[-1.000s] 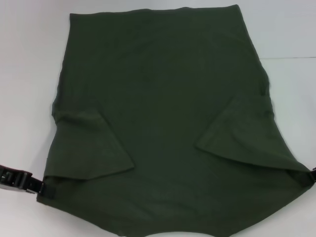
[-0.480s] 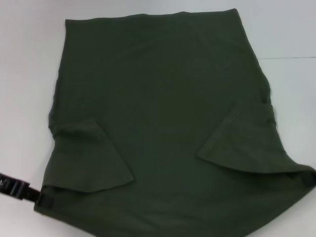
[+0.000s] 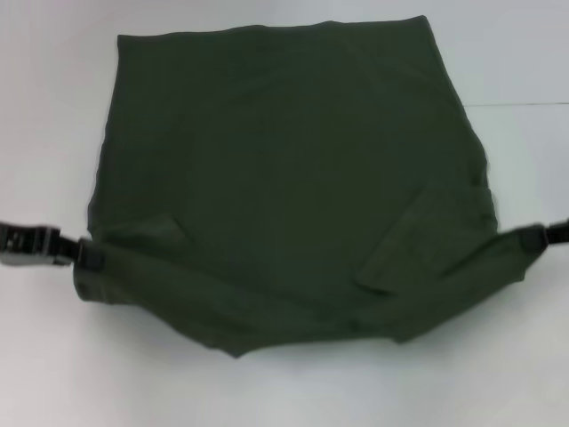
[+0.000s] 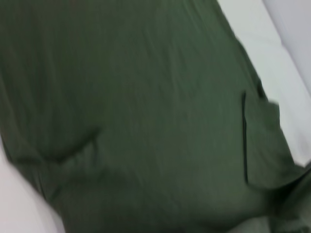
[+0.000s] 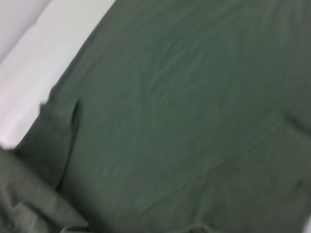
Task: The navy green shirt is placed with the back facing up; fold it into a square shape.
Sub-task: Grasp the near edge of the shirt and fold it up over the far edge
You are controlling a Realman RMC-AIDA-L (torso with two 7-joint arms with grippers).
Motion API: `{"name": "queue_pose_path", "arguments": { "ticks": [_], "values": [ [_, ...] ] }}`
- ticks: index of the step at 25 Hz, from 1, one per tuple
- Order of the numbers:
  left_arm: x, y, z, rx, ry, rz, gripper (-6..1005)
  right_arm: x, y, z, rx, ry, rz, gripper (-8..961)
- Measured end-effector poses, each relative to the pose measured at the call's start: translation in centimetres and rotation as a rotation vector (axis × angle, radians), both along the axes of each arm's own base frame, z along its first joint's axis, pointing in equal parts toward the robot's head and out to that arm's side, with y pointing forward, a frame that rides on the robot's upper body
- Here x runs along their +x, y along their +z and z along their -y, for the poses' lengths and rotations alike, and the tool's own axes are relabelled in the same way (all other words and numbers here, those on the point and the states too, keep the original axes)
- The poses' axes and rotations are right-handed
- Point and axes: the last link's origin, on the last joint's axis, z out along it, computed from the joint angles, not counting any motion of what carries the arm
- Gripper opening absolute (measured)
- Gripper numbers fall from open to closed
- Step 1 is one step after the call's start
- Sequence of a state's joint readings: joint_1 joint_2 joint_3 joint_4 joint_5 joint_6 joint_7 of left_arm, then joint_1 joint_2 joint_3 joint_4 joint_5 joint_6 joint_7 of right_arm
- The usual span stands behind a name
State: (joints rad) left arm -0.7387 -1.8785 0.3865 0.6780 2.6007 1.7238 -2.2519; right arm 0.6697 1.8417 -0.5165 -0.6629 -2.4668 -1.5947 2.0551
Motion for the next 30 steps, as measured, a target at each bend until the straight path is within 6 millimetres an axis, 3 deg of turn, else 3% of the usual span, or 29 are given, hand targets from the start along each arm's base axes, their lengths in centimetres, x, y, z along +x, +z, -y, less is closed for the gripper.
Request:
{"name": "queue_pose_path", "arguments": {
  "ticks": [9, 16, 30],
  "values": [
    [1.8, 0.3, -3.7, 0.188, 0.026, 0.048, 36, 0.4, 0.8, -2.8, 0.234, -0.054, -0.027, 120],
    [2.9, -1.1, -6.3, 0.323, 0.037, 0.052, 36, 0.0, 0.8, -4.9, 0.382, -0.046, -0.037, 127],
    [2.2, -3.5, -8.5, 0.616, 0.04, 0.07, 36, -1.0, -2.9, -7.9, 0.639, 0.0, -0.017, 139]
  ]
}}
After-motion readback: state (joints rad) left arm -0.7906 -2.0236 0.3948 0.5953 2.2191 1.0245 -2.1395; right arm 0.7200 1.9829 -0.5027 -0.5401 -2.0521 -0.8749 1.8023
